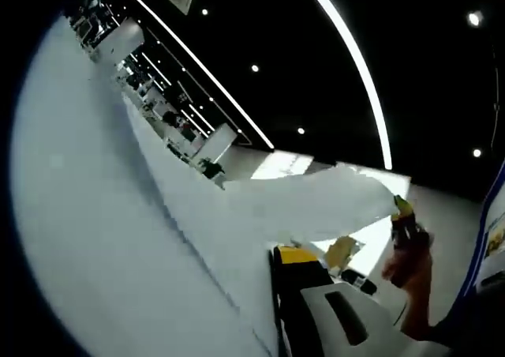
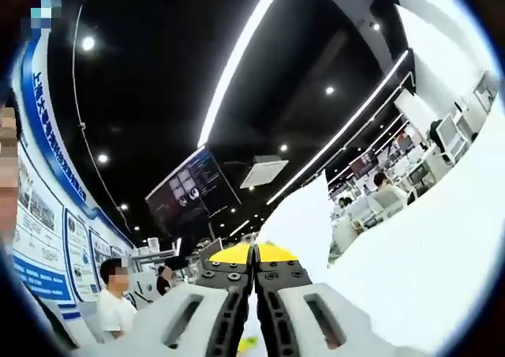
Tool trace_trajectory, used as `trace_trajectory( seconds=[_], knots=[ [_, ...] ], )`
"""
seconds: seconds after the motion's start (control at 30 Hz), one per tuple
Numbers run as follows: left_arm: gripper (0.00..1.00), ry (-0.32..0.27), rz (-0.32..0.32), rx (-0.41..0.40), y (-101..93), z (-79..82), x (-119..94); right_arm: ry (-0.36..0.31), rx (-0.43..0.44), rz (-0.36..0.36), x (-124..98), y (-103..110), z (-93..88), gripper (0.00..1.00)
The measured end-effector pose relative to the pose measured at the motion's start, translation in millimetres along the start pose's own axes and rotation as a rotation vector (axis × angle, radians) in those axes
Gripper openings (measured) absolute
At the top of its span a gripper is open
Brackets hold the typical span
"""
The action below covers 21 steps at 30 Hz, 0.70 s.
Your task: Organize the stack of printing papers by aligning and flattening the scattered papers on the table
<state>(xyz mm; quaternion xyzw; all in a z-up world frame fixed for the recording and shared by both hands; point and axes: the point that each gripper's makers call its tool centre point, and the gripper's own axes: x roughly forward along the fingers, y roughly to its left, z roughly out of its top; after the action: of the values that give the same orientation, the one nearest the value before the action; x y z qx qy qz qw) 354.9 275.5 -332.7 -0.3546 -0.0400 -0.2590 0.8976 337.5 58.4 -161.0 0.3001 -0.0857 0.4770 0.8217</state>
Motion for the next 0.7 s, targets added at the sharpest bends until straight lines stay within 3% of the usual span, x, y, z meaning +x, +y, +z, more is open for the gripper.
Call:
trace_trajectory(
  seconds=[0.13, 0.7],
  knots=[
    [0.08, 0.001, 0.002, 0.001, 0.2, 0.0, 0, 0.006, 0.019, -0.038, -12, -16, -7.7, 0.0],
    [0.08, -0.006, 0.002, -0.006, 3.1, 3.5, -1, 0.021, 0.037, -0.111, -33, -39, -36.2, 0.0]
  ],
)
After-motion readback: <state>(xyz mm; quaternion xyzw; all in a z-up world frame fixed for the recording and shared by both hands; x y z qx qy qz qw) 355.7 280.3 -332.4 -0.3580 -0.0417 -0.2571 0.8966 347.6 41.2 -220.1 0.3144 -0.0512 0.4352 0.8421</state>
